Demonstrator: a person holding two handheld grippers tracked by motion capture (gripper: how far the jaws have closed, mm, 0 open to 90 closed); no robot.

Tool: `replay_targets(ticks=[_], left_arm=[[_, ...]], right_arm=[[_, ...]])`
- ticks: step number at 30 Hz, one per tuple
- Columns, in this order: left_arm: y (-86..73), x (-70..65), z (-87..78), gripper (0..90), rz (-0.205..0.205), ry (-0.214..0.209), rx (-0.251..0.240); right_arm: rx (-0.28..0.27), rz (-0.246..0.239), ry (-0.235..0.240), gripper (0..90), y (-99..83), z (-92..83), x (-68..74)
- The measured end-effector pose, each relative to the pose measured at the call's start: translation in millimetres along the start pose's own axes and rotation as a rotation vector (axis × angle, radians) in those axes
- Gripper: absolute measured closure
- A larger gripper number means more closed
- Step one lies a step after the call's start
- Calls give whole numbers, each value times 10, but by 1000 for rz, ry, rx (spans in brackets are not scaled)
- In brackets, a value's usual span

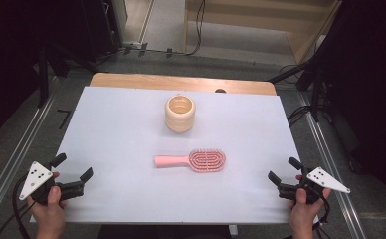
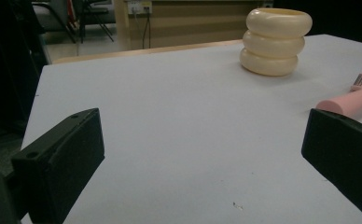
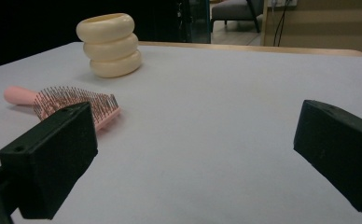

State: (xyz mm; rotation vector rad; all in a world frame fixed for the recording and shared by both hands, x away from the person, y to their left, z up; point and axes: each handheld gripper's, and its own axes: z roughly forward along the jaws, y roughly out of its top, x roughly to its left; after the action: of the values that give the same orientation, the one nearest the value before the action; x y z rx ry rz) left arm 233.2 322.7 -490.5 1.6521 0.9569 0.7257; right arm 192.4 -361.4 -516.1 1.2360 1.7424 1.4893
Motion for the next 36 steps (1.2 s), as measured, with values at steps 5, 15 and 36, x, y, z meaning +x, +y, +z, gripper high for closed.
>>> replay_targets(ticks=[5,15,36], left_arm=[[59,-68,25,0,44,-2,15],[279,-204,95,0,56,-53,33],[625,-420,329,0,83,-114,60]], right_arm=[[2,2,5,0,-3,0,-1],[0,-3,-6,0,-7,25,3],[4,-23,32,0,-23,61,23]])
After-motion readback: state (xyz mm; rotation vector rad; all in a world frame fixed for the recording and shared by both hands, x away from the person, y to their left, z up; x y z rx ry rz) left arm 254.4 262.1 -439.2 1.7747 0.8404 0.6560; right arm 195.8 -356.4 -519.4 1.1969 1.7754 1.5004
